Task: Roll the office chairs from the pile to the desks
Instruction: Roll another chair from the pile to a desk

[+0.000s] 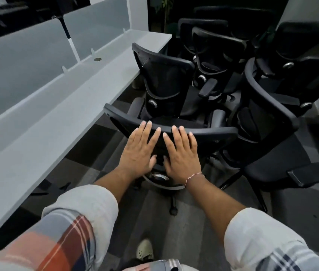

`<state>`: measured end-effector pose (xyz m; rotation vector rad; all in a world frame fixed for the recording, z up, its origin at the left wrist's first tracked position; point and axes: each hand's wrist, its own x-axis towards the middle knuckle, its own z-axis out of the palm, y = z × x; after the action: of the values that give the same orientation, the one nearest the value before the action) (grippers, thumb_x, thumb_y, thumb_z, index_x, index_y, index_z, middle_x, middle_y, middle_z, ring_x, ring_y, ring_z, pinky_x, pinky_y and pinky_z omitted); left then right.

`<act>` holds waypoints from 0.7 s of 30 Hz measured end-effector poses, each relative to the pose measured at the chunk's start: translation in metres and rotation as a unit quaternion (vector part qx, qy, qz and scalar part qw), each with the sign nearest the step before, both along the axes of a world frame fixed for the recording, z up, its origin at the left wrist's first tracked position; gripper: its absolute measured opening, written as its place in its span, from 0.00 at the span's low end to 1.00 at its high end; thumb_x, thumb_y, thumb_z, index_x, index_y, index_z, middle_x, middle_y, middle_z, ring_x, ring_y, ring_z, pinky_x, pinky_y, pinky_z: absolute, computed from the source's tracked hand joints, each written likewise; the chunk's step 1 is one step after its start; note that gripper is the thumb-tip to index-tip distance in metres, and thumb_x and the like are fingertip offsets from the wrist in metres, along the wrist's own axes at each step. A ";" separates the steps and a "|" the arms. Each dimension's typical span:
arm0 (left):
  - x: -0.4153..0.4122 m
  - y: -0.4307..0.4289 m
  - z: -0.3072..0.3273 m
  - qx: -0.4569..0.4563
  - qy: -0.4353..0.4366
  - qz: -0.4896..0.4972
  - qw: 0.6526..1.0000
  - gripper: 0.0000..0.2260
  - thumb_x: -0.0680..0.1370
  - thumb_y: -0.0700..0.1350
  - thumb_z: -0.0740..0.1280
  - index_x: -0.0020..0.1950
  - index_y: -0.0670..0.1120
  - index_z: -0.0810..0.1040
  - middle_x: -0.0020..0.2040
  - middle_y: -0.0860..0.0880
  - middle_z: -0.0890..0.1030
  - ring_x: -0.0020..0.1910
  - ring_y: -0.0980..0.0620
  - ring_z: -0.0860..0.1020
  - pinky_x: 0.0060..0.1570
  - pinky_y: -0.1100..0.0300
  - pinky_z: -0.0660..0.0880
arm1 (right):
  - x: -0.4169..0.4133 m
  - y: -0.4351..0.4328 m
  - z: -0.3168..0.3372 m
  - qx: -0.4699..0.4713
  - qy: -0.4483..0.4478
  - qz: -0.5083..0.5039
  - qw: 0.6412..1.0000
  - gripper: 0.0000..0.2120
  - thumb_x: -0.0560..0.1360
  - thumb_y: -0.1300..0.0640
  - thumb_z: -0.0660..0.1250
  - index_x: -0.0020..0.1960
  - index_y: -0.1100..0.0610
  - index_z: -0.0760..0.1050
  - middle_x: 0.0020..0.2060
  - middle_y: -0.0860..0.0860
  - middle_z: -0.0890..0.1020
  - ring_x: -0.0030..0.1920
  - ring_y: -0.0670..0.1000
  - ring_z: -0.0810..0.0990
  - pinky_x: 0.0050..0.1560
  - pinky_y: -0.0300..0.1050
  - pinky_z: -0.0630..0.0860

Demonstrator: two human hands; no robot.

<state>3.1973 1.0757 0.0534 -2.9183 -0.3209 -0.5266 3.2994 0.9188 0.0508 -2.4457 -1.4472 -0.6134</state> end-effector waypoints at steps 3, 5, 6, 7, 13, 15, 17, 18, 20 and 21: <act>0.027 0.025 0.022 -0.007 -0.025 -0.032 0.999 0.31 0.70 0.56 0.70 0.69 0.42 0.72 0.65 0.41 0.75 0.68 0.41 0.72 0.72 0.45 0.63 | 0.013 0.031 0.026 0.012 0.003 -0.038 0.999 0.25 0.71 0.46 0.68 0.63 0.57 0.72 0.56 0.57 0.76 0.59 0.59 0.74 0.67 0.58 0.65; 0.046 0.036 0.044 -0.026 0.020 -0.038 0.999 0.18 0.70 0.57 0.71 0.50 0.46 0.74 0.48 0.47 0.80 0.51 0.44 0.78 0.57 0.51 0.70 | 0.022 0.045 0.044 -0.027 0.029 -0.051 0.998 0.19 0.70 0.43 0.68 0.53 0.55 0.72 0.46 0.53 0.76 0.48 0.57 0.76 0.51 0.53 0.70; 0.055 0.039 0.054 -0.025 0.069 -0.030 0.997 0.16 0.70 0.59 0.71 0.44 0.49 0.71 0.44 0.48 0.79 0.46 0.45 0.79 0.48 0.53 0.69 | 0.027 0.048 0.050 -0.060 0.046 -0.045 0.996 0.19 0.71 0.42 0.68 0.52 0.54 0.71 0.45 0.52 0.76 0.46 0.57 0.77 0.46 0.52 0.70; 0.062 0.044 0.061 -0.022 0.110 -0.024 0.993 0.17 0.70 0.61 0.70 0.43 0.50 0.69 0.42 0.50 0.79 0.44 0.46 0.79 0.42 0.53 0.68 | 0.033 0.049 0.054 -0.093 0.064 -0.032 0.993 0.19 0.71 0.40 0.68 0.52 0.53 0.70 0.47 0.51 0.77 0.47 0.56 0.78 0.42 0.50 0.69; 0.063 0.040 0.064 -0.020 0.134 -0.018 0.991 0.16 0.70 0.63 0.69 0.40 0.52 0.71 0.38 0.53 0.77 0.43 0.49 0.80 0.40 0.56 0.66 | 0.058 0.030 0.068 -0.185 0.110 -0.015 0.976 0.23 0.69 0.33 0.69 0.48 0.49 0.67 0.47 0.49 0.79 0.48 0.55 0.80 0.40 0.48 0.67; 0.057 0.032 0.063 -0.019 0.129 -0.005 0.991 0.15 0.70 0.61 0.69 0.38 0.52 0.69 0.36 0.54 0.74 0.42 0.49 0.80 0.43 0.55 0.66 | 0.054 0.025 0.066 -0.193 0.105 -0.026 0.975 0.23 0.69 0.34 0.70 0.47 0.49 0.65 0.45 0.49 0.79 0.47 0.55 0.80 0.41 0.47 0.67; 0.053 0.028 0.062 -0.028 0.145 0.009 0.989 0.16 0.71 0.59 0.69 0.36 0.53 0.66 0.34 0.55 0.72 0.42 0.49 0.79 0.45 0.55 0.66 | 0.046 0.024 0.065 -0.190 0.098 -0.035 0.976 0.20 0.70 0.36 0.70 0.47 0.49 0.68 0.45 0.50 0.80 0.47 0.55 0.81 0.41 0.47 0.67; 0.048 0.023 0.062 -0.032 0.151 0.019 0.988 0.16 0.71 0.59 0.70 0.36 0.54 0.65 0.34 0.55 0.72 0.42 0.49 0.79 0.46 0.54 0.67 | 0.041 0.022 0.065 -0.185 0.095 -0.032 0.978 0.19 0.70 0.37 0.70 0.47 0.49 0.68 0.44 0.50 0.81 0.46 0.55 0.81 0.41 0.47 0.68; 0.039 0.015 0.065 -0.031 0.157 0.033 0.987 0.15 0.70 0.58 0.70 0.36 0.54 0.65 0.35 0.55 0.73 0.42 0.49 0.79 0.46 0.54 0.67 | 0.031 0.016 0.065 -0.179 0.095 -0.023 0.979 0.17 0.70 0.38 0.70 0.46 0.48 0.67 0.43 0.50 0.81 0.45 0.56 0.81 0.40 0.47 0.67; 0.034 0.010 0.066 -0.027 0.161 0.039 0.986 0.15 0.70 0.58 0.70 0.36 0.54 0.66 0.35 0.55 0.73 0.42 0.49 0.79 0.45 0.55 0.66 | 0.027 0.012 0.066 -0.180 0.094 -0.017 0.979 0.17 0.71 0.39 0.69 0.46 0.49 0.67 0.43 0.50 0.81 0.45 0.56 0.81 0.40 0.47 0.67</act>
<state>3.2310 1.0852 0.1197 -2.9610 -0.4064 -0.0312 3.3262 0.9305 0.1164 -2.7114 -1.5529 -0.1225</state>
